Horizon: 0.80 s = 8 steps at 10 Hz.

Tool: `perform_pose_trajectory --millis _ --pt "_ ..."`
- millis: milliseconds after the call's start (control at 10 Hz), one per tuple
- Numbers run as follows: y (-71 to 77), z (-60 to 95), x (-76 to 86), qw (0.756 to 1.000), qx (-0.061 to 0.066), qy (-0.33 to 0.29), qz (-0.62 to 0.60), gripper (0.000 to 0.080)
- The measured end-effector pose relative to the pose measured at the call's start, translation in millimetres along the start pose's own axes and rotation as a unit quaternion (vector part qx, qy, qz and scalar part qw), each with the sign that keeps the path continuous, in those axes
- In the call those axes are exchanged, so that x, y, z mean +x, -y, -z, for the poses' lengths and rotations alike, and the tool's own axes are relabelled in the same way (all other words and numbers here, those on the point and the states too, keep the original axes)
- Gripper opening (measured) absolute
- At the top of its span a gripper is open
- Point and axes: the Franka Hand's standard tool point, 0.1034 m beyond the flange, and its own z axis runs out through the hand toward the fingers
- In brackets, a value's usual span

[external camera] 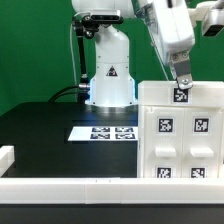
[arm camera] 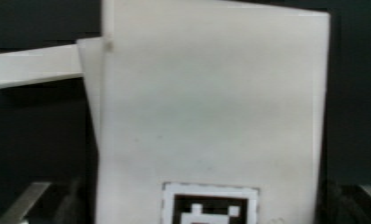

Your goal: Assemble cabinet

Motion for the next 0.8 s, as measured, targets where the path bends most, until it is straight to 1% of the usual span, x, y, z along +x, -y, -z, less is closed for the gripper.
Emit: perform_pose_trajectory --millis 100,200,300,400,600,700,800 --pt "-1.5 4.2 -1.3 1.0 -0.009 0.005 0.023 0.0648" --pt "-0.3 12.6 -4.2 0.998 -0.012 0.009 0.058 0.0648" --pt "2.0 21.4 -6.5 0.995 -0.011 0.013 0.1 0.0649" --pt "4.4 23.5 -7.6 0.989 -0.008 0.014 0.147 0.0649" --pt "3.5 21.8 -7.0 0.978 -0.008 0.014 0.21 0.0649" --pt "0.5 21.6 -7.3 0.966 -0.02 0.015 0.256 0.0649" --pt "-3.0 24.7 -8.7 0.943 -0.053 0.019 0.328 0.0649"
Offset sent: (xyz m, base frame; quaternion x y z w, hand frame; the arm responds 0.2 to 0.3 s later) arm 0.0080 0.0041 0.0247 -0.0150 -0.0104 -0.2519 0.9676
